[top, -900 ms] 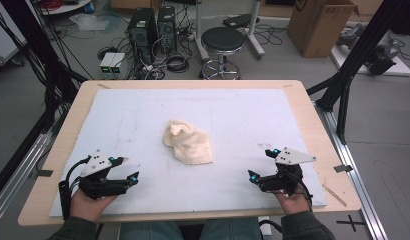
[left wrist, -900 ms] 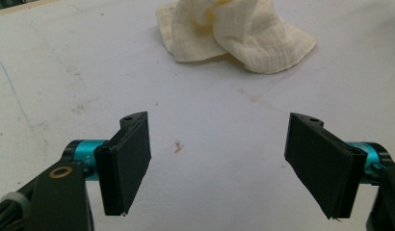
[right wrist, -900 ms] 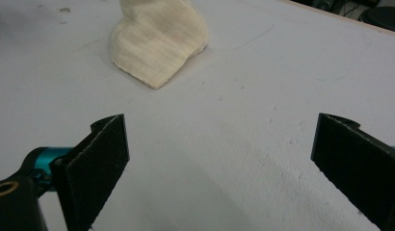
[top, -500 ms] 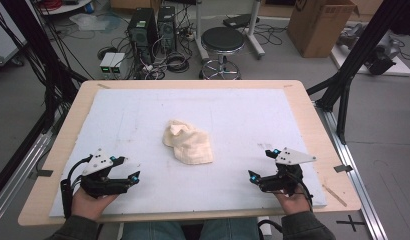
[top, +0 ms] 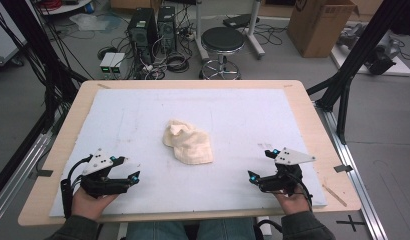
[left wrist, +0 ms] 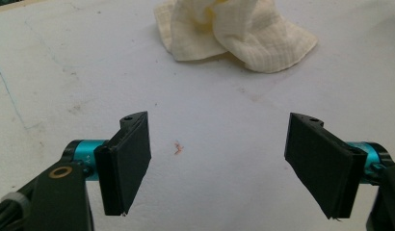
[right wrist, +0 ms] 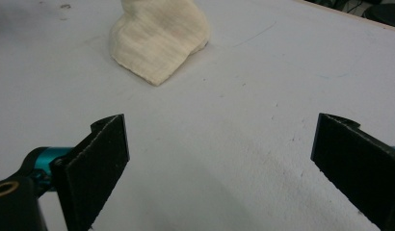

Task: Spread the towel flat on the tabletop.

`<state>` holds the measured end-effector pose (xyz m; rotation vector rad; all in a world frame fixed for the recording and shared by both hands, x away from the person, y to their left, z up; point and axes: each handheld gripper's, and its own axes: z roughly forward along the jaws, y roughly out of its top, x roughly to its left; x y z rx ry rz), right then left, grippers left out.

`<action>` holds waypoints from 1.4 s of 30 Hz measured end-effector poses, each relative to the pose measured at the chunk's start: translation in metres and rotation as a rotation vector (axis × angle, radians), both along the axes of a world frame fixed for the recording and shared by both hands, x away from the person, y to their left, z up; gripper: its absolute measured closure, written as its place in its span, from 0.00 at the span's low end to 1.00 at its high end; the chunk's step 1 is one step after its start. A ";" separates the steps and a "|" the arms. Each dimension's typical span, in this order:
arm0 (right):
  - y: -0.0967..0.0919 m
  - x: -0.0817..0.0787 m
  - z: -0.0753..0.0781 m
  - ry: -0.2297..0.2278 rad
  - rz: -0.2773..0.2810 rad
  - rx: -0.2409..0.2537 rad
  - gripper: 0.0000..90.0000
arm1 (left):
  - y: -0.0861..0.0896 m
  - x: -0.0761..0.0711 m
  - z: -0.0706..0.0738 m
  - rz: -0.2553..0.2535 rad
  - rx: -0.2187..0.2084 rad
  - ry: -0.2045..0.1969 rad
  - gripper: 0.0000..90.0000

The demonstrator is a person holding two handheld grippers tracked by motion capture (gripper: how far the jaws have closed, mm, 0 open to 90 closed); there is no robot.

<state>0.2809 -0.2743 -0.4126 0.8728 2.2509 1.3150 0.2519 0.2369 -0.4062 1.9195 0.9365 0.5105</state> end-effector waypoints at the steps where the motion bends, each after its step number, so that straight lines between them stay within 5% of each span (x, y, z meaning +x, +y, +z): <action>1: 0.000 0.000 0.000 0.000 0.001 0.002 0.06 | 0.000 0.000 0.000 -0.002 0.002 0.000 0.27; 23: 0.002 -0.003 0.001 0.006 -0.001 0.000 0.06 | -0.007 0.006 0.002 -0.014 -0.016 -0.001 0.28; 42: 0.000 0.001 0.001 0.005 0.015 0.020 0.06 | -0.050 0.047 0.019 -0.061 -0.046 0.016 0.31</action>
